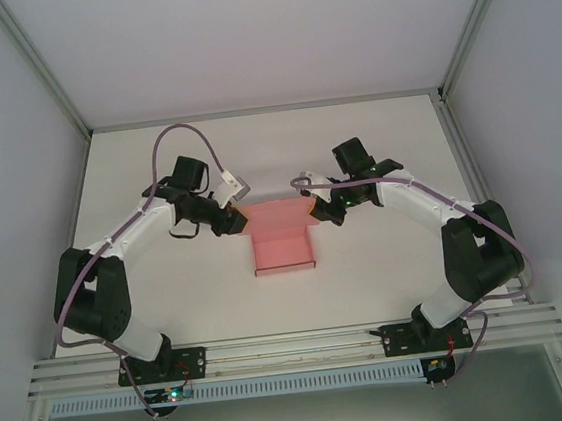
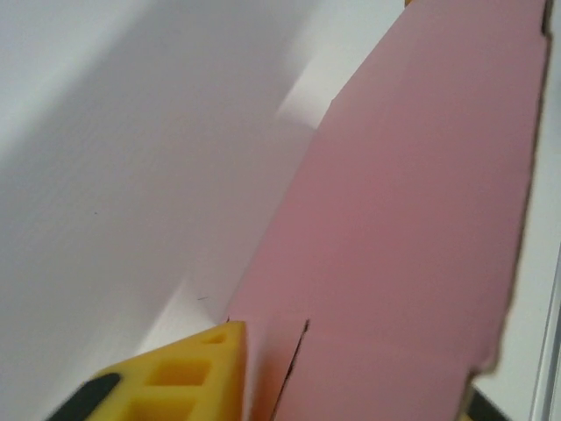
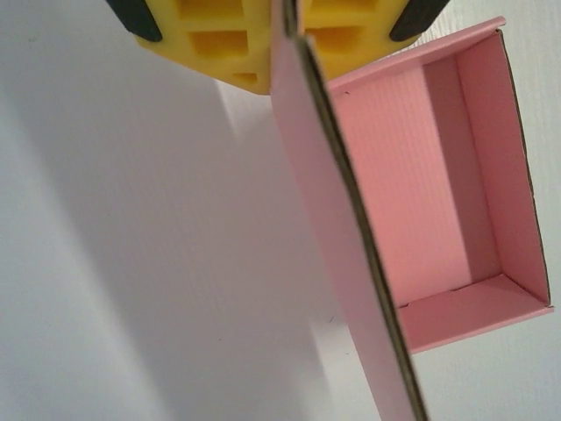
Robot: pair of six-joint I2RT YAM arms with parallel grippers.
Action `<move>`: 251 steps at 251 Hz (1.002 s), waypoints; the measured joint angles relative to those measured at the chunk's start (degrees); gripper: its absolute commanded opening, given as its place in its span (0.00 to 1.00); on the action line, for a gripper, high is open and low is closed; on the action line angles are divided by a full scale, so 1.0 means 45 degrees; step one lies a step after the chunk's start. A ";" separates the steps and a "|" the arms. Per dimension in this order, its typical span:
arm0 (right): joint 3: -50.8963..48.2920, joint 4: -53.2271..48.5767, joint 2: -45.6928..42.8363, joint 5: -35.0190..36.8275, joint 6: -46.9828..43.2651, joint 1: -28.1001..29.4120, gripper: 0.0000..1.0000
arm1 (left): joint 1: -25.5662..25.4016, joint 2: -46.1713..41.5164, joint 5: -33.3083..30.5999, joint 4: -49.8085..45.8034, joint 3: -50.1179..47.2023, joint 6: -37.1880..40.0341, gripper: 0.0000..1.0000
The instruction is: Assemble paper box
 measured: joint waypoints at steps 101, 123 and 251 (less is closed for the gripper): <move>-0.0049 0.1977 -0.0204 0.3585 0.3886 0.1107 0.00 | -0.1180 0.0063 -0.4488 0.1137 0.0617 -0.2880 0.10; -0.0049 0.2769 -0.0432 0.6217 0.5979 0.2113 0.00 | -0.1719 0.0083 -0.6251 0.1151 0.0991 -0.4153 0.04; -0.1423 0.7373 0.0141 1.4013 1.6087 0.4099 0.00 | -0.3487 0.2244 -1.1487 0.2395 0.3682 -1.0438 0.00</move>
